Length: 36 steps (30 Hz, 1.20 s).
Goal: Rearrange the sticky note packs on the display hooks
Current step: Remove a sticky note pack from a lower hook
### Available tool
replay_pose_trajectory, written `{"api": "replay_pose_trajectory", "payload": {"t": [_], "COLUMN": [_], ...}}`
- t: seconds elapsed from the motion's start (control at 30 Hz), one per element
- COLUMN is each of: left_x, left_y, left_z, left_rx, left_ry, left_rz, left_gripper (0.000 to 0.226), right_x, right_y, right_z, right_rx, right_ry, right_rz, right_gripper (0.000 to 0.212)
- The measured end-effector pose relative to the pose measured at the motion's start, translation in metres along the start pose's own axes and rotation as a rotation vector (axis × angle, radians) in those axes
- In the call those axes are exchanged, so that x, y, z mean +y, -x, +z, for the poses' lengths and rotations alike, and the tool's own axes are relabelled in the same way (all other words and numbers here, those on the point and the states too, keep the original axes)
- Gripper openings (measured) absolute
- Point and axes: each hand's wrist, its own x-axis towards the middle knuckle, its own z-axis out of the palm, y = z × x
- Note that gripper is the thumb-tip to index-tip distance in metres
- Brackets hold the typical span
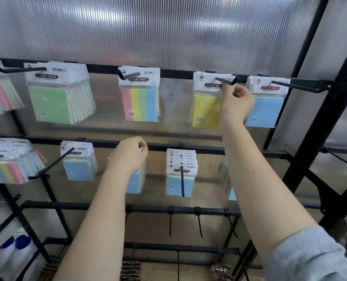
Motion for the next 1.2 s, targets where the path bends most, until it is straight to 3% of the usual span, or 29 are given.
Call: {"api": "replay_pose_trajectory", "payload": {"t": [0.53, 0.8, 1.0, 1.1, 1.2], "left_x": [-0.012, -0.022, -0.027, -0.029, -0.033], "left_y": [0.005, 0.031, 0.055, 0.061, 0.065], "left_z": [0.0, 0.0, 0.002, 0.001, 0.0], "left_rx": [0.067, 0.12, 0.217, 0.225, 0.226], "left_ry": [0.015, 0.103, 0.128, 0.125, 0.126], "left_rz": [-0.021, -0.085, -0.138, -0.165, -0.179], "left_gripper": [0.014, 0.01, 0.01, 0.011, 0.011], "right_x": [0.018, 0.07, 0.126, 0.138, 0.143], "right_y": [0.013, 0.055, 0.087, 0.097, 0.104], "right_z": [-0.019, -0.056, -0.071, -0.074, -0.072], "right_rx": [0.068, 0.02, -0.162, -0.251, -0.35], "right_ry": [-0.078, 0.025, 0.241, 0.246, 0.297], "right_rz": [-0.002, 0.125, 0.267, 0.354, 0.383], "right_gripper": [0.01, 0.012, 0.029, 0.021, 0.033]}}
